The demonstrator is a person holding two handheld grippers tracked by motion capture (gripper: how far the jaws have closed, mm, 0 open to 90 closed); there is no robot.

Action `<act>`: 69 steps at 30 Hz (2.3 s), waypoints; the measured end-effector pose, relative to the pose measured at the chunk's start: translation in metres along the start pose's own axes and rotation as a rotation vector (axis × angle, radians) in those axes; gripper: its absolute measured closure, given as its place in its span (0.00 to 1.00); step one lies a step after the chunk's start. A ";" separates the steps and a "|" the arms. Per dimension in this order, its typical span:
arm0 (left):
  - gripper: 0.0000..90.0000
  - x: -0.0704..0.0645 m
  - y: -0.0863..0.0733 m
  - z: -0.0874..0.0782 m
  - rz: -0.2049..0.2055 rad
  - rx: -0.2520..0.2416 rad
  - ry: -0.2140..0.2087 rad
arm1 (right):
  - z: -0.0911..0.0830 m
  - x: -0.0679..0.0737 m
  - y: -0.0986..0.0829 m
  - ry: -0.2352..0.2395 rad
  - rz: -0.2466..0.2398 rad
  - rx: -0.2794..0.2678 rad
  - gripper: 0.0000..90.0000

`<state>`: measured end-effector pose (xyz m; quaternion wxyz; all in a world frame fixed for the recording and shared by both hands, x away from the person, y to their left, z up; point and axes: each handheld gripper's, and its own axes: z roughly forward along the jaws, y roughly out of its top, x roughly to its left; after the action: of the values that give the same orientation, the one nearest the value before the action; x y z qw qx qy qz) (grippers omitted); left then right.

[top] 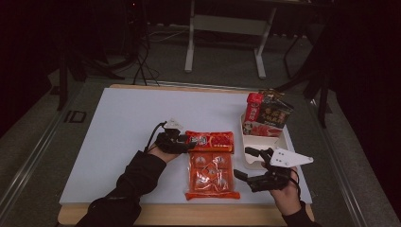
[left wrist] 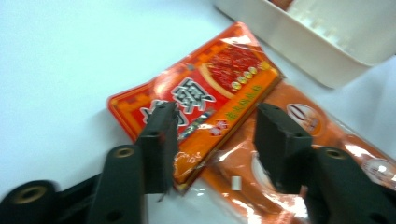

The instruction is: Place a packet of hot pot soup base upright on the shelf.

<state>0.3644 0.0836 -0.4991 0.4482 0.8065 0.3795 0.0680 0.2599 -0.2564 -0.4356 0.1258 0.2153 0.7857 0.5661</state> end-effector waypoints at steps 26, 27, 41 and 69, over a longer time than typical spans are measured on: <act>0.18 0.037 -0.018 0.017 -0.136 0.032 0.044 | 0.001 0.000 0.001 0.000 0.014 0.015 0.15; 0.19 0.039 -0.019 0.019 -0.145 0.035 0.041 | 0.001 0.000 0.001 -0.001 0.015 0.017 0.15; 0.45 0.047 -0.016 0.041 -0.135 0.081 -0.011 | -0.003 0.001 -0.003 -0.004 0.017 0.019 0.15; 0.99 0.015 -0.001 0.030 -0.058 0.036 -0.092 | -0.009 -0.001 -0.001 -0.039 0.013 -0.025 0.16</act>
<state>0.3875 0.0739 -0.5212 0.4523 0.8055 0.3826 0.0108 0.2573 -0.2645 -0.4336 0.1402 0.2297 0.7746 0.5724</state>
